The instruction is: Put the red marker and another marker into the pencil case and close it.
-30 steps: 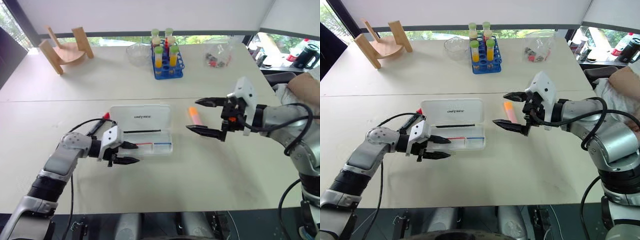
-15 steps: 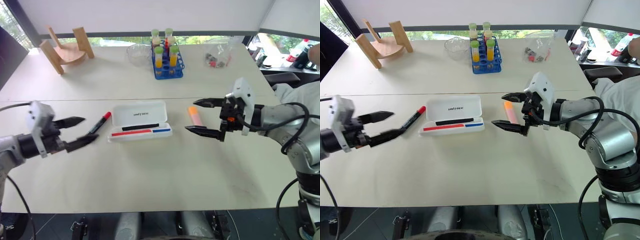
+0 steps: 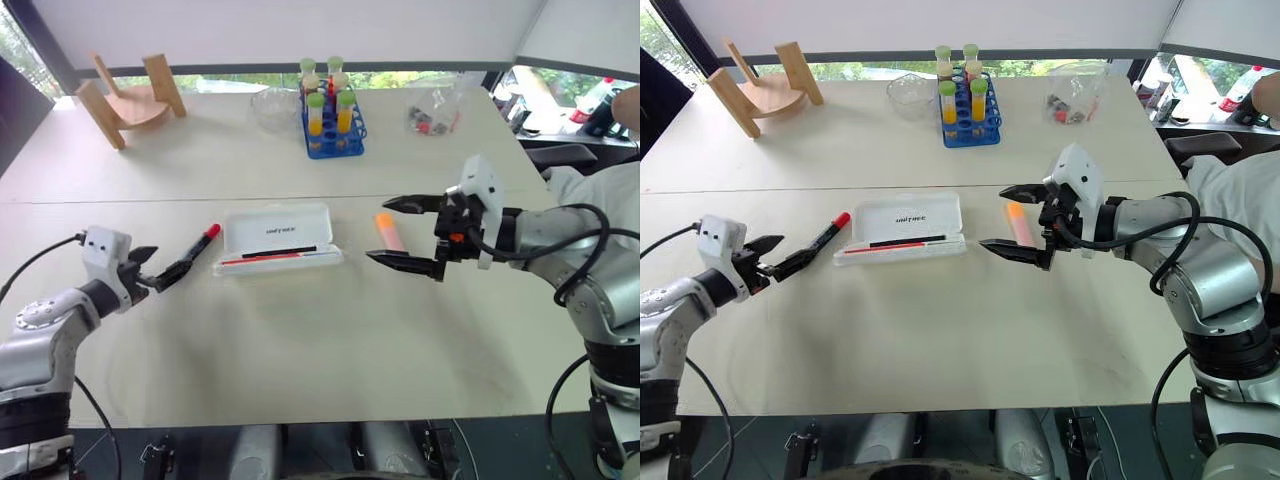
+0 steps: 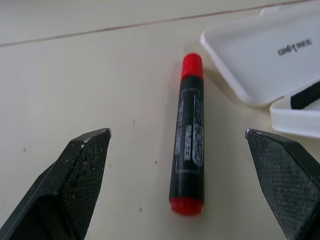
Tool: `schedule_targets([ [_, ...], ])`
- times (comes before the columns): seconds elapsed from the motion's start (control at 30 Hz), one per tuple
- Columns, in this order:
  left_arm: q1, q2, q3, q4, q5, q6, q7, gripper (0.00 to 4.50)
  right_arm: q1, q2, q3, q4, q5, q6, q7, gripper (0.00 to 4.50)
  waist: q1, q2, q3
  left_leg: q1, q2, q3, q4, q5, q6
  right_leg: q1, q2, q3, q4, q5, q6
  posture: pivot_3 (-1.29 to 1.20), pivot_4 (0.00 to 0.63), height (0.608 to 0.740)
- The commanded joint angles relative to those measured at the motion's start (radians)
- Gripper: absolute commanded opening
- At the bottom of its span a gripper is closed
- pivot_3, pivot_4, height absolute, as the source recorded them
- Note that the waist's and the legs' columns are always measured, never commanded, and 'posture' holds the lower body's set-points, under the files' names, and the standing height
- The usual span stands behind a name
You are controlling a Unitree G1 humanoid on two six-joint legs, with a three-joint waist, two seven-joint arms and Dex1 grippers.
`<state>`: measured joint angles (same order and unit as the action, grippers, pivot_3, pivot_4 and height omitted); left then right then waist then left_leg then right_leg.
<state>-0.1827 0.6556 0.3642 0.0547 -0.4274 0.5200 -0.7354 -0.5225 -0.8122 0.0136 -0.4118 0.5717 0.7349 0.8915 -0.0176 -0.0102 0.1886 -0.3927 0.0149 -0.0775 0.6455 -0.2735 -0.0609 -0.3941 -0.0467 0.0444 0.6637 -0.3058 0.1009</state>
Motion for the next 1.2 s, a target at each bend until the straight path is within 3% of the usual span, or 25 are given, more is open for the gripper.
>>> schedule_targets([
  [0.03, -0.039, -0.004, -0.056, 0.034, 0.027, -0.004, 0.009, 4.44, -0.015, 0.005, -0.012, -0.025, 0.001, -0.012, -0.003, 4.5, 0.001, 0.0, 0.0, 0.0, 0.0, 0.0, 0.0, 0.0, 0.0, 0.0, 0.0, 0.0, 0.0, 0.0, 0.0, 0.0, 0.15, 0.74],
  [0.2, -0.117, -0.003, -0.133, 0.161, 0.097, -0.023, 0.041, 4.44, -0.026, 0.013, -0.007, -0.02, -0.004, -0.013, -0.007, 4.5, 0.005, 0.0, 0.0, 0.0, 0.0, 0.0, 0.001, 0.0, 0.0, 0.0, 0.0, 0.0, 0.0, 0.0, 0.0, 0.0, 0.15, 0.74],
  [0.23, -0.129, -0.003, -0.138, 0.177, 0.107, -0.024, 0.049, 4.21, -0.028, 0.014, -0.007, -0.02, -0.004, -0.013, -0.008, 4.5, 0.004, 0.0, 0.0, 0.0, -0.001, 0.0, 0.001, 0.0, 0.0, 0.0, 0.0, 0.0, 0.001, 0.0, 0.0, 0.0, 0.15, 0.74],
  [0.3, -0.143, 0.003, -0.148, 0.203, 0.123, -0.032, 0.049, 3.62, -0.029, 0.016, -0.008, -0.021, -0.003, -0.011, -0.009, 4.5, 0.004, 0.0, 0.0, 0.0, 0.0, 0.0, 0.001, 0.0, 0.0, 0.0, 0.0, 0.0, 0.001, 0.0, 0.0, 0.0, 0.15, 0.74],
  [0.5, -0.157, 0.026, -0.155, 0.216, 0.119, -0.04, 0.003, 0.61, -0.025, 0.016, -0.01, -0.029, 0.0, -0.007, -0.016, 4.5, 0.004, 0.0, 0.0, 0.0, 0.0, 0.0, 0.001, 0.0, 0.0, 0.0, 0.0, 0.0, 0.001, 0.0, 0.0, 0.0, 0.15, 0.74],
  [0.53, -0.16, 0.032, -0.153, 0.211, 0.114, -0.035, -0.006, 0.31, -0.024, 0.015, -0.011, -0.031, 0.0, -0.007, -0.018, 4.5, 0.004, 0.0, 0.0, 0.0, 0.0, 0.0, 0.001, 0.0, 0.0, 0.0, 0.0, 0.0, 0.001, 0.0, 0.0, 0.0, 0.15, 0.74],
  [0.73, -0.197, 0.084, -0.114, 0.134, 0.048, -0.029, -0.11, 0.32, -0.015, 0.013, -0.017, -0.041, 0.004, -0.002, -0.029, 4.5, 0.003, 0.0, 0.0, 0.0, 0.0, 0.0, 0.001, 0.0, 0.0, 0.0, 0.0, 0.0, 0.001, 0.0, 0.0, 0.0, 0.15, 0.74],
  [0.87, -0.259, 0.084, -0.099, 0.034, -0.08, 0.02, -0.217, 0.32, -0.009, 0.01, -0.021, -0.049, 0.005, 0.002, -0.036, 4.5, 0.006, 0.0, 0.0, -0.001, 0.0, 0.0, 0.001, 0.0, 0.0, 0.0, 0.0, 0.0, 0.001, 0.0, 0.0, 0.0, 0.15, 0.74],
  [1.03, -0.376, 0.082, -0.288, 0.027, -0.045, 0.007, -0.384, 0.32, -0.011, 0.011, -0.023, -0.053, 0.007, 0.008, -0.042, 4.5, 0.003, 0.0, 0.0, 0.0, -0.001, 0.001, 0.001, 0.0, 0.0, 0.0, 0.0, 0.0, 0.001, 0.0, 0.0, 0.0, 0.15, 0.74],
  [1.2, -0.515, -0.015, -0.47, 0.218, 0.106, -0.145, -0.437, 0.32, -0.012, 0.013, -0.023, -0.063, 0.011, 0.015, -0.053, 4.5, 0.002, 0.0, 0.0, 0.0, -0.001, 0.001, 0.001, 0.0, 0.0, 0.0, 0.001, 0.0, 0.002, 0.0, 0.0, 0.0, 0.15, 0.74],
])
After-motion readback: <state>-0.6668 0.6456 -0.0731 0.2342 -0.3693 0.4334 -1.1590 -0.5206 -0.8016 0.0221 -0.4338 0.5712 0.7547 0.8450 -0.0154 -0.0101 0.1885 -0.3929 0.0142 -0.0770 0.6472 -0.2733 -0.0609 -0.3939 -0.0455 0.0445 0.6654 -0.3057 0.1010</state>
